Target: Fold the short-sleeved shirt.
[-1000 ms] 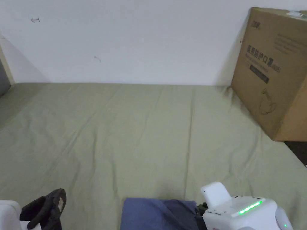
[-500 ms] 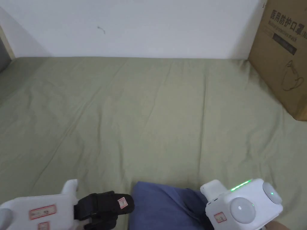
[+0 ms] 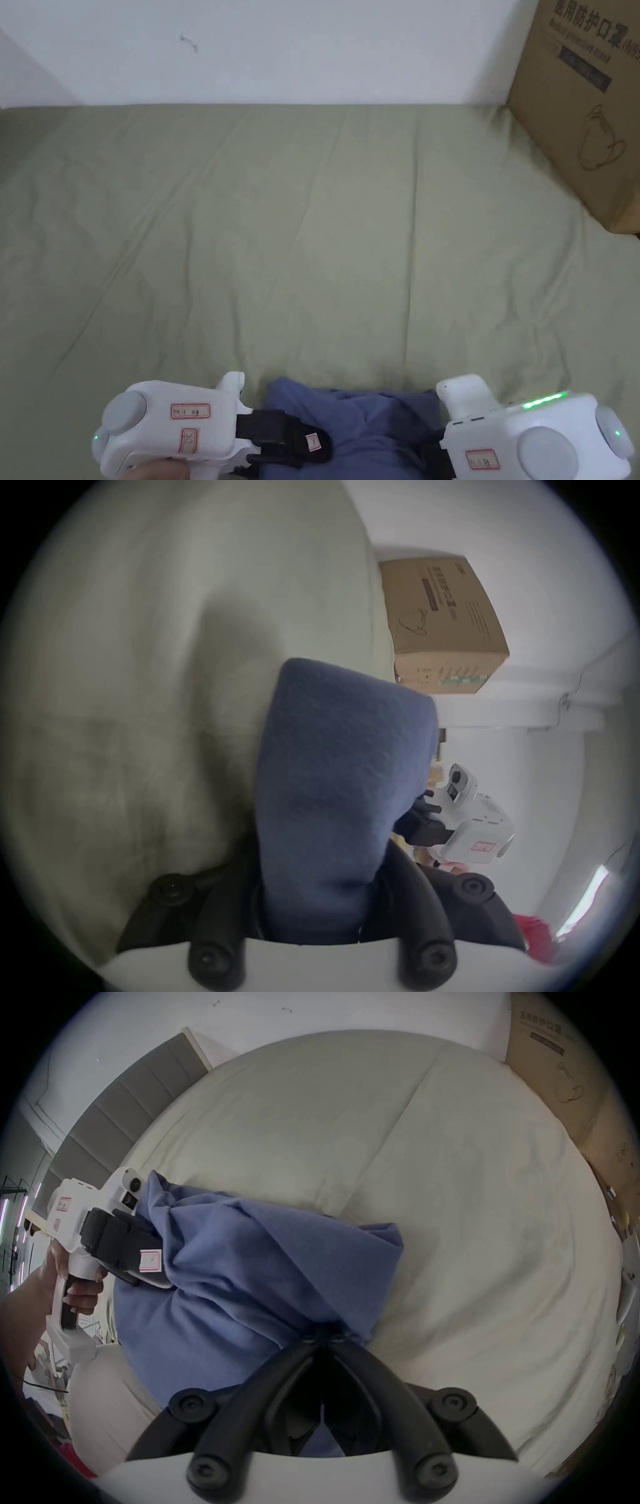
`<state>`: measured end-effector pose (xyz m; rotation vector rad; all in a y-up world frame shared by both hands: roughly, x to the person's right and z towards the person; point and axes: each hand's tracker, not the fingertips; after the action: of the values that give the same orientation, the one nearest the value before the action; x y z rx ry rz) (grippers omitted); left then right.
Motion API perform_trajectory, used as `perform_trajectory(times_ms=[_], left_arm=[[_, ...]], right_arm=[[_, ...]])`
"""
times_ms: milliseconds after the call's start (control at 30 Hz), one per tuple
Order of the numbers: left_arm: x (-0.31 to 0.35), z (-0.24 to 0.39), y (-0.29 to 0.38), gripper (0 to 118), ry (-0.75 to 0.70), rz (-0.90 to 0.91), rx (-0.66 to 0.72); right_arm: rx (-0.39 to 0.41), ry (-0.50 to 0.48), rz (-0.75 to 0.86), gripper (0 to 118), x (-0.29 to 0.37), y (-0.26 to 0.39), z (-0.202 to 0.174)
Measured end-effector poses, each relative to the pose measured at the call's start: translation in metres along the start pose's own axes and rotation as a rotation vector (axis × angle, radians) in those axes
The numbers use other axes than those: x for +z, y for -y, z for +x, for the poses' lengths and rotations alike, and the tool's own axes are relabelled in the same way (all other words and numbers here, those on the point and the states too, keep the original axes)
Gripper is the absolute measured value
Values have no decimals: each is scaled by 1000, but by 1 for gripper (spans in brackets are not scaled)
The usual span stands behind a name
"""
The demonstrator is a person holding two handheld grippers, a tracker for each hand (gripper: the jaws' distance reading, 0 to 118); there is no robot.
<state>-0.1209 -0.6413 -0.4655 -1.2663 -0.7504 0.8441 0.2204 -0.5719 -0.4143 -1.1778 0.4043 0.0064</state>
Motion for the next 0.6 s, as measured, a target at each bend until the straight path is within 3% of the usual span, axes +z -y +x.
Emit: perform_trajectory(times_ms=[133,233,400,533,600], left_arm=[[55,35,9,19,-47,64,-110],[123,44,4,19,-213,83,-164],[235,35,-11,19,-694,87,-249],[281,16,-26,19,-1092,49,-277],[290,2,-34,20,-1375,1,-309]], right_arm=[[0,-7,175,0,49,16,-19],[-17,-46,206,0,79,25,-27],[15,39,265,0,99,34,-42],[27,58,254,0,102,33,-52],[28,65,237,0,100,32,-53]])
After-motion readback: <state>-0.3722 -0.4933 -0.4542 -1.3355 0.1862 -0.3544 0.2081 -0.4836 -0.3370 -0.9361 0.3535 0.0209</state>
